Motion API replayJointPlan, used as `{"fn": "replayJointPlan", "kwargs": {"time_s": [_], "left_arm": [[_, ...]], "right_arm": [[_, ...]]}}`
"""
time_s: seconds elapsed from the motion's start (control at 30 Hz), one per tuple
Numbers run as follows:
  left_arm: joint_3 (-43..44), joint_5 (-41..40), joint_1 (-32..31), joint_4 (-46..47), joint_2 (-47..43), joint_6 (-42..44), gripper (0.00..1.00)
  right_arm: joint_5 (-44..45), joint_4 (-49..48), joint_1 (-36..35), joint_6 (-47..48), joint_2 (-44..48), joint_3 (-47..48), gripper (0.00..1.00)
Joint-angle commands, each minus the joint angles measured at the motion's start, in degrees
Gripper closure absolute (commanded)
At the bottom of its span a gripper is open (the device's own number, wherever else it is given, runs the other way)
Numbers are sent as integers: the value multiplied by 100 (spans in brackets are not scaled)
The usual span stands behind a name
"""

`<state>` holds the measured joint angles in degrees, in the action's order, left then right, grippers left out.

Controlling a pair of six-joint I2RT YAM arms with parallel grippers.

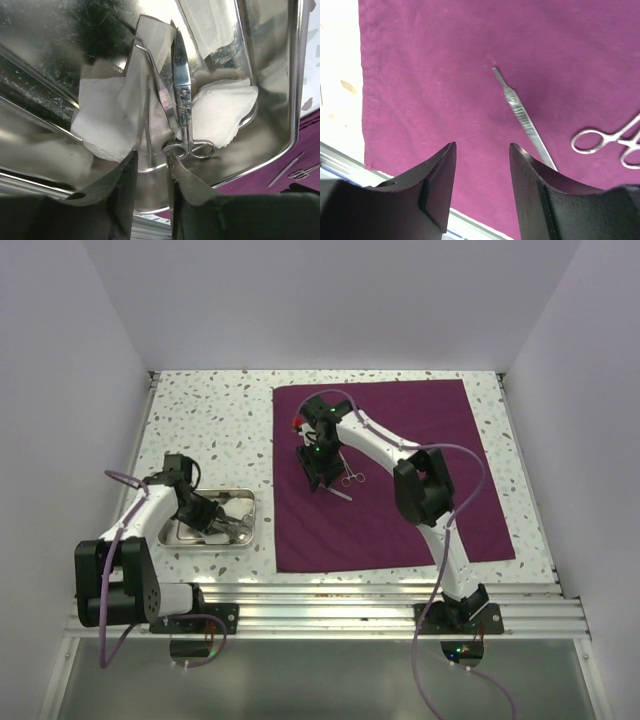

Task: Prepare the surgical pack

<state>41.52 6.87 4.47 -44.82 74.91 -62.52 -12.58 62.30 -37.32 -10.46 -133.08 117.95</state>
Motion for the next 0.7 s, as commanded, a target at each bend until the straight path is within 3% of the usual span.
{"fn": "replayJointPlan", "kwargs": {"time_s": [0.0, 0.17, 0.67], "left_arm": [[181, 86, 45, 131, 67, -76, 64], [260, 103, 45, 96, -29, 20, 49], [612, 200, 45, 8, -293, 399, 45]], "right_arm": [[247, 36, 14, 167, -131, 149, 51], [580, 115, -153, 176, -306, 316, 57], [1178, 230, -188, 246, -298, 404, 61]]}}
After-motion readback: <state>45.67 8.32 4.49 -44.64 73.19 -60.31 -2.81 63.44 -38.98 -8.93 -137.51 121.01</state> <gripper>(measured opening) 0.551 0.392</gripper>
